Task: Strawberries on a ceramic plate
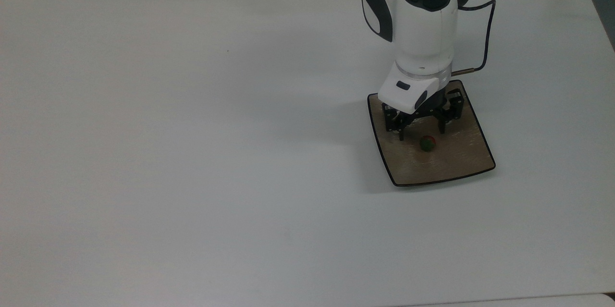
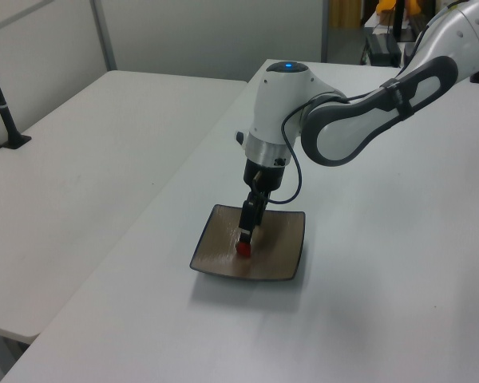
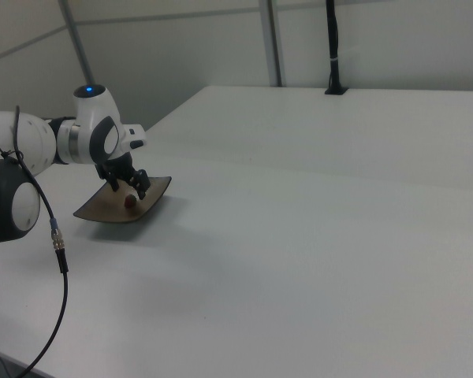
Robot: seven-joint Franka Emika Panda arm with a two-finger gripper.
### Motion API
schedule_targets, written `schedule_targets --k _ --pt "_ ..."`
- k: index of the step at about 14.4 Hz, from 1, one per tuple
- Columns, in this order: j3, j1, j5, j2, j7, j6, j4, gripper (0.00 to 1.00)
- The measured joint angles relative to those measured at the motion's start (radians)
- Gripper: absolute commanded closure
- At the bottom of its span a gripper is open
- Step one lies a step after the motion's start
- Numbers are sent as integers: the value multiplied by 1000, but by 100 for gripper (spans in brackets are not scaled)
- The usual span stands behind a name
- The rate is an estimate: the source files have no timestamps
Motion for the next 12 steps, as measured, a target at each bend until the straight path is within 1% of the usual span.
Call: schedule_targets --k 3,6,8,9,12 --pt "0 0 0 -33 0 0 5 0" --pt "0 -6 0 -111 0 -25 -14 0" --pt "-1 -24 0 -185 1 -125 -27 0" --pt "-2 -44 0 -249 1 -226 -36 0" --pt "-18 -90 0 -383 1 -445 -51 0"
